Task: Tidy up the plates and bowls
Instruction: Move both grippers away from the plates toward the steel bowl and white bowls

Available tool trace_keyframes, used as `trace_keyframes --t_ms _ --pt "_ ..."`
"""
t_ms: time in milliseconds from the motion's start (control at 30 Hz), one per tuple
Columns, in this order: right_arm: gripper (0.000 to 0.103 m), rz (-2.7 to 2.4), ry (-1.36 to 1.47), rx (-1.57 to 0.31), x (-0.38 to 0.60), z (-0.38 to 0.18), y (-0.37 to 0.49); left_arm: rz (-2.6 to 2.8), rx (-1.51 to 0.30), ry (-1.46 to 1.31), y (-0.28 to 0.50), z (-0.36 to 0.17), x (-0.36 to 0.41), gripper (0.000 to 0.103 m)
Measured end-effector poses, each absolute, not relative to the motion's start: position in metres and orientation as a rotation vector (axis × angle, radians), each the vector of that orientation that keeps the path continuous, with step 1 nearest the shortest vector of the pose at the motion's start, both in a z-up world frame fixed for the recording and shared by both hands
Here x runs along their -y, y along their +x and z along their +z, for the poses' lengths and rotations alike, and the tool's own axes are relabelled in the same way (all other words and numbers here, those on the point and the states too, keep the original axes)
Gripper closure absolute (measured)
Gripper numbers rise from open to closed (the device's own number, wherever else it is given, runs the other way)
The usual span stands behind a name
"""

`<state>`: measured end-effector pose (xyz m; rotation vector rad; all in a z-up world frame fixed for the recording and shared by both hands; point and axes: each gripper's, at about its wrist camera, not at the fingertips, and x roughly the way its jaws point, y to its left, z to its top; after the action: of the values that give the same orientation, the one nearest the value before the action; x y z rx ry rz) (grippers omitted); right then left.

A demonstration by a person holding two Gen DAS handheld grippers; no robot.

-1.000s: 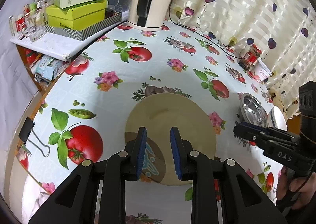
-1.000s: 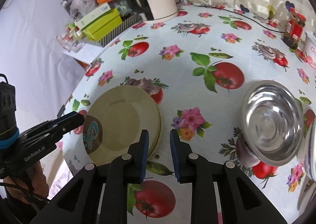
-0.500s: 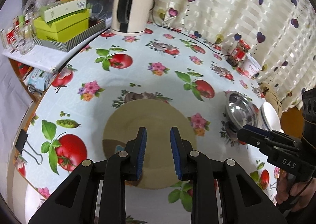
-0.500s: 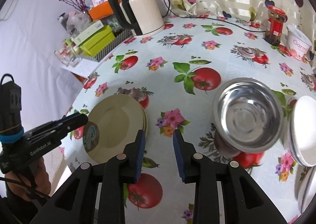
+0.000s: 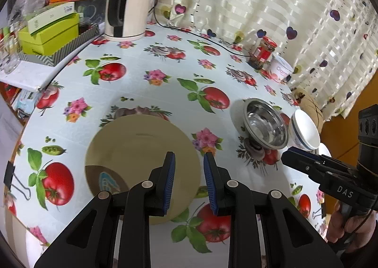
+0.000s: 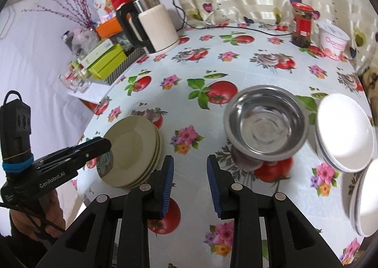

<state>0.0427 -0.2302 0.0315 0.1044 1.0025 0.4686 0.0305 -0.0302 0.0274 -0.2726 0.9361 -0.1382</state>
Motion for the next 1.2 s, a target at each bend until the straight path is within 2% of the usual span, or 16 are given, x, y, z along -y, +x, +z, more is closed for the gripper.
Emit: trace_keyframes --t_ms 1200 --pt "0.075 0.239 0.295 -1.033 0.32 0.0 0.072 -0.334 -1.024 -0.291 0.109 0.012 0.116 0.077"
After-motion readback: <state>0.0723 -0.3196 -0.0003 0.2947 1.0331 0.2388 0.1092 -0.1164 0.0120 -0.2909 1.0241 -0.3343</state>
